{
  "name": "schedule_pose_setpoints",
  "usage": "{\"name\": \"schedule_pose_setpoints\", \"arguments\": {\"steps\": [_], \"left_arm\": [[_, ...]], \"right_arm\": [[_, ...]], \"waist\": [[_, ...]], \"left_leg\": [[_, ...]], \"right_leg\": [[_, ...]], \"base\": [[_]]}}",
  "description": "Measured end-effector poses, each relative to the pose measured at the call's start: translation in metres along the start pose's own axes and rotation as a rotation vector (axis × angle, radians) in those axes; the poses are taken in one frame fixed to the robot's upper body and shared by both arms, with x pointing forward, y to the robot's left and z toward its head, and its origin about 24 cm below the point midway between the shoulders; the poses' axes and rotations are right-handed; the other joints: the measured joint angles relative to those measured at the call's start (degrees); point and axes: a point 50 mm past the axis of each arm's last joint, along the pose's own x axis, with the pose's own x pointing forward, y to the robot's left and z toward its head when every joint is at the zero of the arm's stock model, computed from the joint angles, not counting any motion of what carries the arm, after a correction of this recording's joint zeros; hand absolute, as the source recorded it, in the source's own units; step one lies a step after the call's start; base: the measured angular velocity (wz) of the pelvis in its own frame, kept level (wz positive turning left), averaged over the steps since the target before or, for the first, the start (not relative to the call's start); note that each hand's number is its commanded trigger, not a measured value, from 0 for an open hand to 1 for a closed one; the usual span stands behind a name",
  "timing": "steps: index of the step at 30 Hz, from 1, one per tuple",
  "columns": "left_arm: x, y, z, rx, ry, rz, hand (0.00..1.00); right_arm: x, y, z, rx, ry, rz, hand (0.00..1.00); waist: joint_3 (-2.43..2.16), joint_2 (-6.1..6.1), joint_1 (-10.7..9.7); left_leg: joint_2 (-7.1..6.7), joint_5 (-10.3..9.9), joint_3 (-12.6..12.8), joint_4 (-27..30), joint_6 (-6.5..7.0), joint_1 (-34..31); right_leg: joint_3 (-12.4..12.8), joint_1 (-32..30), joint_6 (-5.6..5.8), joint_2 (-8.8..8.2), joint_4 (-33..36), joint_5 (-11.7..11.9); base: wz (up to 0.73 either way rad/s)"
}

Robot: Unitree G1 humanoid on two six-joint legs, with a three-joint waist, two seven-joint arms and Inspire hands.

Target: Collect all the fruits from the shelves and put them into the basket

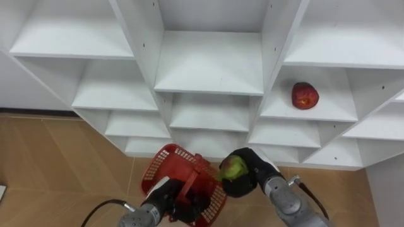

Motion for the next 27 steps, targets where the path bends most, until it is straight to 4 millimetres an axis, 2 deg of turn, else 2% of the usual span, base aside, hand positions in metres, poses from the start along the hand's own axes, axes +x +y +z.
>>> {"name": "schedule_pose_setpoints", "arguments": {"steps": [15,27], "left_arm": [[0.003,-0.004,0.01,0.119,-0.027,-0.032,1.0],[0.003,-0.004,0.011,0.122,-0.031,-0.029,1.0]], "right_arm": [[0.005,0.017,-0.007,0.025,0.062,0.088,1.0],[0.008,0.017,-0.004,0.024,0.058,0.126,1.0]], "waist": [[0.09,-0.19,0.09],[0.25,-0.46,0.11]], "left_leg": [[0.02,0.07,0.16,0.07,0.09,-0.12],[-0.01,0.07,0.16,0.07,0.09,-0.16]], "right_leg": [[0.0,-0.14,0.01,-0.22,0.06,-0.05],[-0.14,-0.07,0.02,-0.17,0.02,-0.05]], "base": [[0.0],[0.0]]}}
